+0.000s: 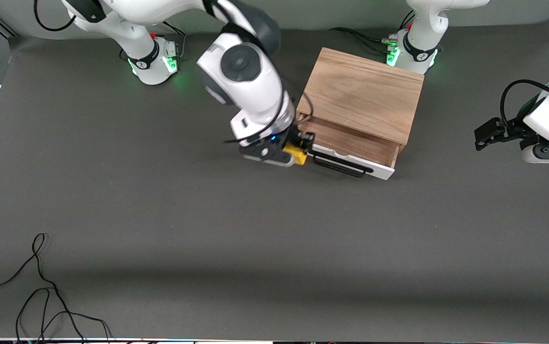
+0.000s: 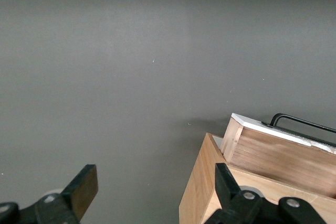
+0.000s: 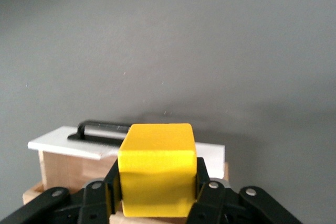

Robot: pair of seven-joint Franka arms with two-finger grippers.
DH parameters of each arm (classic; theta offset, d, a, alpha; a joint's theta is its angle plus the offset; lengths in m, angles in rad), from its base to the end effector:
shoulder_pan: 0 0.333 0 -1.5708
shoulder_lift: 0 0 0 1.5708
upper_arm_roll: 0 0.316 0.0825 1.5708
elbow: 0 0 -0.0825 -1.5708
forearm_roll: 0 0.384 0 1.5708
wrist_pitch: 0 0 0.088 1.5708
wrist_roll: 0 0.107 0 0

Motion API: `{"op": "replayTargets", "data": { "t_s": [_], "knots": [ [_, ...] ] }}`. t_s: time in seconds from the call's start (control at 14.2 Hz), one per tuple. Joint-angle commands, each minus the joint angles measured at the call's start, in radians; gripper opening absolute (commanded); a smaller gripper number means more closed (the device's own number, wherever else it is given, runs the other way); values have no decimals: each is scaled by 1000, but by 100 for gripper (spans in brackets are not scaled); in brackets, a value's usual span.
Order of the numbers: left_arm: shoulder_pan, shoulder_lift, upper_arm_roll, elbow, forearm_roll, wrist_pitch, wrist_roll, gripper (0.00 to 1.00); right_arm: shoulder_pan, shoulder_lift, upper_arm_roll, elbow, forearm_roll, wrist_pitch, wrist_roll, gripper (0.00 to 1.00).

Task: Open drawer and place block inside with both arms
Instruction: 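Lower the yellow cube into the drawer and open the right gripper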

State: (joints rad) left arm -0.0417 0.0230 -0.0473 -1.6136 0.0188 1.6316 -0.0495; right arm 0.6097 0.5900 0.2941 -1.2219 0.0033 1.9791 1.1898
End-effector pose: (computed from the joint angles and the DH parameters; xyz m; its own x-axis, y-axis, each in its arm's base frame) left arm 0.5638 -0.0481 0.5967 0.9992 -0.0406 -0.0041 -0.0407 -0.9990 -0.0179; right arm 0.4999 0.5448 0.4605 0.9394 -0.3322 -0.0844 -0.3427 -0.9105 -0.2316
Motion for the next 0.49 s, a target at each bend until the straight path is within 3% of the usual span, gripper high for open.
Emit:
{"op": "replayTargets", "data": {
  "t_s": [0.0, 0.42],
  "knots": [
    [-1, -23, -6, -29, 12, 7, 10, 99, 68, 65, -12, 79, -46, -28, 75, 0],
    [2, -14, -6, -23, 12, 8, 10, 99, 140, 126, -12, 84, -63, -26, 181, 0]
  ]
}}
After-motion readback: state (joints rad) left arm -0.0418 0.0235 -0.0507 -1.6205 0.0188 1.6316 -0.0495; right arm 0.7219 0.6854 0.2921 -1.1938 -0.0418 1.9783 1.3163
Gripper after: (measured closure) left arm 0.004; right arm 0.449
